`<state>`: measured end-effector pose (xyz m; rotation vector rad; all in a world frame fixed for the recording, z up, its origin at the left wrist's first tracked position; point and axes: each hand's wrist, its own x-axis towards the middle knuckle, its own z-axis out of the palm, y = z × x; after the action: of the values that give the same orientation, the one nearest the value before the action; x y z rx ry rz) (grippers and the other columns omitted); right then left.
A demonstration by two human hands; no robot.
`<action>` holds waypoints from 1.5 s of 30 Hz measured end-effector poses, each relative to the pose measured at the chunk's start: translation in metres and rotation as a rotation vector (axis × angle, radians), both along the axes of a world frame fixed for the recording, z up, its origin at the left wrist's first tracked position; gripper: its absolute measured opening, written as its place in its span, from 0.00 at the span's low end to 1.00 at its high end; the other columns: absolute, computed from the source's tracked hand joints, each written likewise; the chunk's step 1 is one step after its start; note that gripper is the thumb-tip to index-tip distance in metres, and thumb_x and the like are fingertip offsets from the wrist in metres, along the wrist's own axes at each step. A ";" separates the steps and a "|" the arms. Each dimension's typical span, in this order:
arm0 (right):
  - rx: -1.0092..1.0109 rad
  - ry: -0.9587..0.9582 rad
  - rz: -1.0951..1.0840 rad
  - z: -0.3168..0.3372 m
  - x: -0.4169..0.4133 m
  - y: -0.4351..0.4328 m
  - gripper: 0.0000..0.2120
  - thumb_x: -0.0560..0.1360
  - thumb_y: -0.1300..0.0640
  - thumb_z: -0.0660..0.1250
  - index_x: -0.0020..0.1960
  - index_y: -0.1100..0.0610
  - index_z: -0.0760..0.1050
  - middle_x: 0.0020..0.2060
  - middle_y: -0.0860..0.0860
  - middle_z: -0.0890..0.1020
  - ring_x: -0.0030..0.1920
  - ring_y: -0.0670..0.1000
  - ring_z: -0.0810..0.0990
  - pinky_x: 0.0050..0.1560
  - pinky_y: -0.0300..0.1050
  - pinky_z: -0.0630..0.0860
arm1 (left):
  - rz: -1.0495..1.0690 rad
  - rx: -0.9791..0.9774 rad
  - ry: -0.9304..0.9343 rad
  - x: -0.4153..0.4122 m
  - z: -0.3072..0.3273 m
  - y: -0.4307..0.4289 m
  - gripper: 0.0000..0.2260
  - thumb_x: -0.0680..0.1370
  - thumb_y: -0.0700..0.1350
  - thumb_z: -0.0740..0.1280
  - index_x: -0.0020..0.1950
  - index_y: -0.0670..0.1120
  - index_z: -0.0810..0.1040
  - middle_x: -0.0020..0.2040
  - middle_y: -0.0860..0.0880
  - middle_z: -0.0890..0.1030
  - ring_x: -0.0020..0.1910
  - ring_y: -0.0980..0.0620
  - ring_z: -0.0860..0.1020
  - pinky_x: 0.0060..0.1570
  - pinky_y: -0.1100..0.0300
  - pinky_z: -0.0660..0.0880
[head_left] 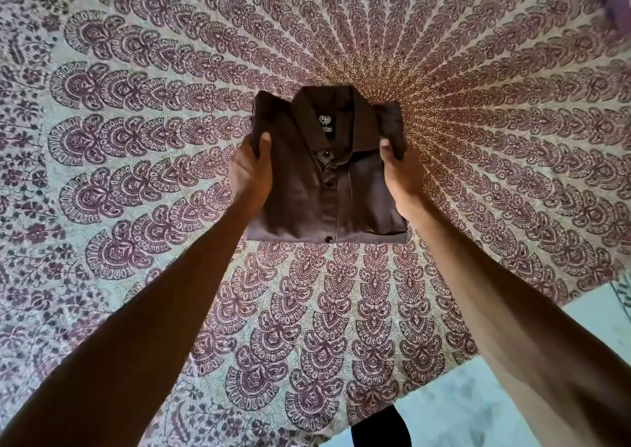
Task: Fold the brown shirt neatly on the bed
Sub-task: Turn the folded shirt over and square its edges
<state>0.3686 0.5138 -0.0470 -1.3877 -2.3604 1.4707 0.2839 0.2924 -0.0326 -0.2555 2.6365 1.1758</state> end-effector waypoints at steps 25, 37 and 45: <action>-0.144 0.169 0.181 0.063 0.284 -0.324 0.17 0.80 0.49 0.63 0.48 0.64 0.77 0.33 0.58 0.74 0.34 0.51 0.72 0.28 0.40 0.63 | 0.409 0.261 -0.028 0.319 0.045 -0.359 0.30 0.71 0.68 0.63 0.54 0.43 0.79 0.48 0.41 0.82 0.49 0.42 0.81 0.49 0.44 0.79; 0.009 0.204 0.496 0.040 0.287 -0.525 0.21 0.79 0.45 0.61 0.61 0.61 0.76 0.48 0.54 0.83 0.49 0.54 0.81 0.49 0.40 0.76 | 0.521 0.086 -0.020 0.383 0.040 -0.558 0.16 0.81 0.53 0.61 0.55 0.40 0.78 0.46 0.43 0.79 0.44 0.47 0.76 0.40 0.59 0.69; 0.281 0.235 0.570 0.004 0.289 -0.583 0.22 0.78 0.46 0.61 0.53 0.66 0.76 0.41 0.63 0.81 0.40 0.60 0.80 0.36 0.45 0.65 | 0.327 0.049 0.042 0.394 -0.001 -0.627 0.12 0.81 0.53 0.60 0.48 0.45 0.75 0.39 0.50 0.76 0.39 0.49 0.74 0.37 0.61 0.66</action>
<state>0.6576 -0.0689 -0.0435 -0.4680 -2.7832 1.2247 0.6780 -0.3345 -0.0333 -0.6803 2.6671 1.3520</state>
